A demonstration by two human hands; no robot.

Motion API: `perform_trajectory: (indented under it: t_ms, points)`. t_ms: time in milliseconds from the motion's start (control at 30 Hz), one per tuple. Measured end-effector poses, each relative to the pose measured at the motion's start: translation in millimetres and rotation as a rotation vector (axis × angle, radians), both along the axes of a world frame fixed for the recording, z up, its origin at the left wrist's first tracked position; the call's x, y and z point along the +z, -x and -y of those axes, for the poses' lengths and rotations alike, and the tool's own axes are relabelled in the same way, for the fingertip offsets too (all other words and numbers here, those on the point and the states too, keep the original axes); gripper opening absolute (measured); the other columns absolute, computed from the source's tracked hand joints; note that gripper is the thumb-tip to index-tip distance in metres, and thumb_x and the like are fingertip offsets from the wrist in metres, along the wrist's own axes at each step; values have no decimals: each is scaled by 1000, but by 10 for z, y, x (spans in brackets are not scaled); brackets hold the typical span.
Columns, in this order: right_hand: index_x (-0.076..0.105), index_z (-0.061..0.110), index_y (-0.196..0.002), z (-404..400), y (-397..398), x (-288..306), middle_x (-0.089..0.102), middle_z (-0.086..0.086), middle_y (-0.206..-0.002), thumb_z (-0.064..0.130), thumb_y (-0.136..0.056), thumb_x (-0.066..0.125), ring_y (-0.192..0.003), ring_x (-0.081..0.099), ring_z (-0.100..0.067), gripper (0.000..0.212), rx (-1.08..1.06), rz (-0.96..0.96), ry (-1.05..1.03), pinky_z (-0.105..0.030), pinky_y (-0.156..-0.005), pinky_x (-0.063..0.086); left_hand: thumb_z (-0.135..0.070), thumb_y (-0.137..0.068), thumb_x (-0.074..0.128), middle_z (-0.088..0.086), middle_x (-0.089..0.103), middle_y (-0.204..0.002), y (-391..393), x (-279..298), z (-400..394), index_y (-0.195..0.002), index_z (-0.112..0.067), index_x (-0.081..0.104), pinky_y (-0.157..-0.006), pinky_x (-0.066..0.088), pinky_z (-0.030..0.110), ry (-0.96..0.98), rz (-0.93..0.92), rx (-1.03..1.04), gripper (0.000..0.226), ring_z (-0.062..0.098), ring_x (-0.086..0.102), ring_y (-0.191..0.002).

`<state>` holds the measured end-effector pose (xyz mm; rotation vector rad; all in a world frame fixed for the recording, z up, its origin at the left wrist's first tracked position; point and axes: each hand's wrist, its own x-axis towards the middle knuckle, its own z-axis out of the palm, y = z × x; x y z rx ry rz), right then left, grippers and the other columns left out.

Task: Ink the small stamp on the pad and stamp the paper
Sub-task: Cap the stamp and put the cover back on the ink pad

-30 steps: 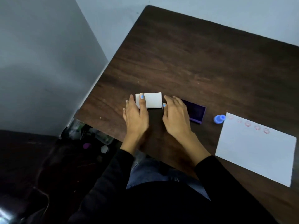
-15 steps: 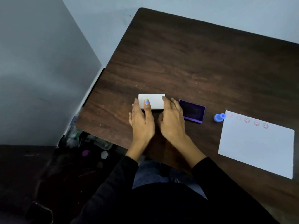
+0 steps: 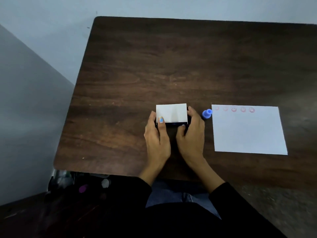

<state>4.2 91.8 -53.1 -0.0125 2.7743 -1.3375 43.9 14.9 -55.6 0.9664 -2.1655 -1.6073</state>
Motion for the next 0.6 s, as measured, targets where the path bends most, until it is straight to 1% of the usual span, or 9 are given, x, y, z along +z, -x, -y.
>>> perform_trajectory:
  t_ms: [33, 133, 200, 367, 500, 533, 600]
  points:
    - [37, 16, -134, -17, -11, -2, 45, -4, -140, 2, -81, 51, -128, 39, -15, 56, -1, 12, -1, -26, -104, 33, -49, -91, 27, 5, 47, -143, 5, -6, -13, -141, -13, 37, -108, 30, 26, 2, 8, 3, 62, 11, 40, -131]
    - [37, 16, -134, -39, -18, -7, 45, -2, -140, 0, -78, 50, -128, 38, -15, 59, -2, 37, 16, -35, -108, 37, -47, -91, 27, 5, 47, -142, 46, -13, -17, -139, -11, 39, -104, 27, 19, 19, 13, 5, 61, 10, 40, -130]
    - [36, 15, -134, -59, 2, -9, 45, -2, -139, 1, -78, 51, -128, 38, -16, 59, 9, 43, 19, -35, -107, 38, -45, -93, 28, 6, 46, -143, 76, -25, -19, -140, -11, 38, -103, 27, 19, 22, 16, -1, 59, 11, 39, -131]
    - [34, 17, -135, -121, 86, -19, 45, -5, -138, 5, -81, 53, -126, 41, -17, 58, 7, 106, 26, -36, -103, 42, -43, -97, 29, 2, 45, -143, 114, -61, -55, -141, -16, 37, -98, 23, 14, 36, 52, -38, 51, -1, 33, -123]
    - [35, 16, -134, -115, 129, -24, 46, -5, -137, 4, -81, 53, -125, 43, -17, 57, 22, 128, 44, -36, -102, 44, -41, -98, 31, 1, 45, -141, 151, -91, -38, -140, -17, 37, -89, 20, -1, 51, 66, -26, 49, -4, 30, -119]
    - [36, 16, -133, -109, 130, -28, 47, -5, -136, 5, -81, 53, -124, 44, -17, 56, 26, 127, 47, -35, -101, 44, -42, -97, 32, 1, 46, -140, 155, -96, -24, -140, -18, 38, -89, 20, -1, 50, 73, -18, 50, -5, 29, -118]
    - [39, 15, -131, -117, 130, -46, 49, -6, -133, 7, -83, 53, -122, 44, -15, 51, 38, 116, 35, -29, -99, 42, -42, -97, 35, 2, 46, -140, 166, -104, -14, -139, -16, 40, -96, 21, 10, 42, 79, 2, 50, -4, 28, -119]
